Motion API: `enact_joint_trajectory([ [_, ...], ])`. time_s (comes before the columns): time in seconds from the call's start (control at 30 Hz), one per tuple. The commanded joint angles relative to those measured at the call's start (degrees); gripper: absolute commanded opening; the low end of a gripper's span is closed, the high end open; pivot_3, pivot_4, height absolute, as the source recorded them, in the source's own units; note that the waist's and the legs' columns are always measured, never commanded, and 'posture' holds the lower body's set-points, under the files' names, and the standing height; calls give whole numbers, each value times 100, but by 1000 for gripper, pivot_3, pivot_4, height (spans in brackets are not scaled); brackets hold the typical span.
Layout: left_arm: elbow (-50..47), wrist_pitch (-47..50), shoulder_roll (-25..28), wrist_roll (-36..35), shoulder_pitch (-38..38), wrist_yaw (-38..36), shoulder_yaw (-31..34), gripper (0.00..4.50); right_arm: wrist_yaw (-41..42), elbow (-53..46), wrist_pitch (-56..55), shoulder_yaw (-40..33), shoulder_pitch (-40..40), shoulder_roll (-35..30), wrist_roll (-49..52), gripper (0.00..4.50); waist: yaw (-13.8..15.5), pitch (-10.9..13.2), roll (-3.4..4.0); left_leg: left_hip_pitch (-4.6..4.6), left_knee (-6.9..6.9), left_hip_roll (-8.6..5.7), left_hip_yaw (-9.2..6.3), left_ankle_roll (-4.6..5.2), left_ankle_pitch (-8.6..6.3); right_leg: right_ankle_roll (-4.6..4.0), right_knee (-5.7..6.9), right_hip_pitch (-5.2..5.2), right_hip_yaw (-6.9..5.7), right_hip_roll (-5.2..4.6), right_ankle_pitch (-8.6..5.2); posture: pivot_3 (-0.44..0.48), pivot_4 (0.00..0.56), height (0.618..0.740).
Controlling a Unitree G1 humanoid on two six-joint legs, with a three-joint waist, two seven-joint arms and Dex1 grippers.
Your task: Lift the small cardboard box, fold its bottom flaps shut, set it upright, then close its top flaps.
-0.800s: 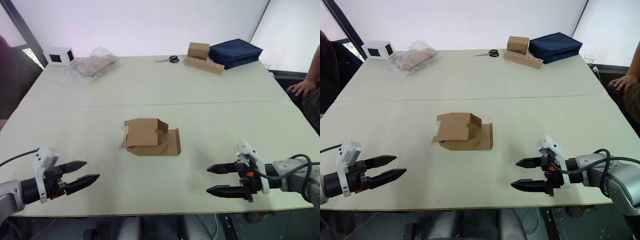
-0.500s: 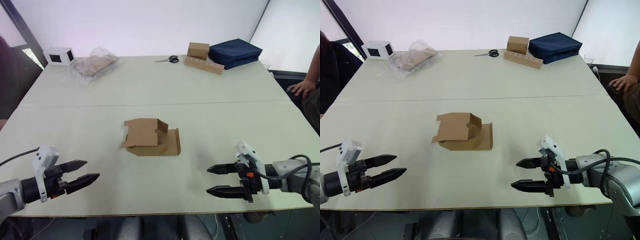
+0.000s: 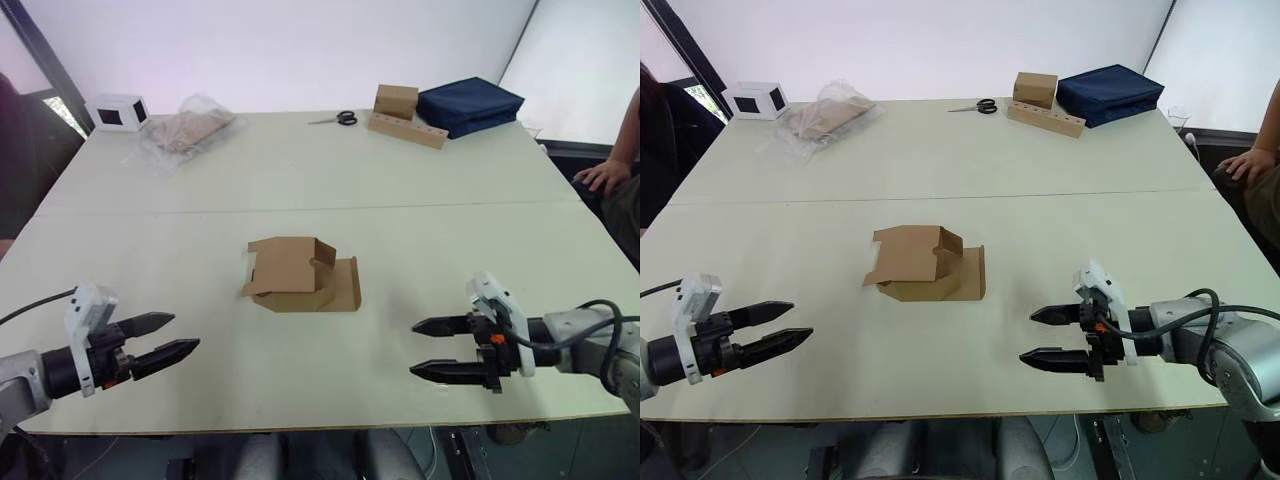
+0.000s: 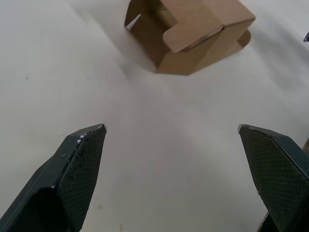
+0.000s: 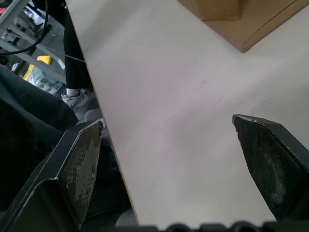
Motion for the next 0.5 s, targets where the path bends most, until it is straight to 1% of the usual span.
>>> enact_joint_trajectory([
  [0.03, 171, -418, 80, 373, -197, 41, -57, 4500, -187, -62, -118, -168, -65, 121, -23, 4468, 8, 0, 0, 0, 0, 0, 0, 0, 0, 0, 0, 0, 0, 0, 0, 0, 150, 740],
  [0.13, 440, -529, 157, 691, -440, 176, -240, 4500, -359, -132, -106, -239, -84, 270, 69, 4468, 11, 0, 0, 0, 0, 0, 0, 0, 0, 0, 1, 1, 0, 0, 0, 0, 150, 740],
  [0.23, 654, -353, 307, 617, -724, 71, -300, 4500, -565, -177, -296, -246, -151, 380, -138, 4468, 0, 0, 0, -1, 0, 0, 0, 0, 0, 0, 1, -1, 0, 1, 0, 0, 150, 740],
  [0.27, 738, -194, 376, 503, -874, 45, -307, 4500, -643, -188, -364, -245, -191, 423, -195, 4468, -5, 0, 0, -1, 0, 0, 0, 0, 0, 0, 0, -2, 0, 1, 0, 0, 150, 740],
  [0.4, 1211, 1032, 787, -362, -1773, -252, -434, 4500, -1004, -349, -346, -275, -627, 676, -42, 4468, -6, 1, 0, -2, 1, 0, -1, 0, 0, 0, 7, -4, -1, 2, 0, 0, 150, 740],
  [0.5, 1743, 1902, 977, -884, -2705, -705, -1000, 4500, -1236, -609, -367, -46, -1061, 857, -89, 4468, -20, 2, 2, -3, 1, 0, -2, 0, 0, 0, 9, -6, -1, 3, 0, 0, 150, 740],
])
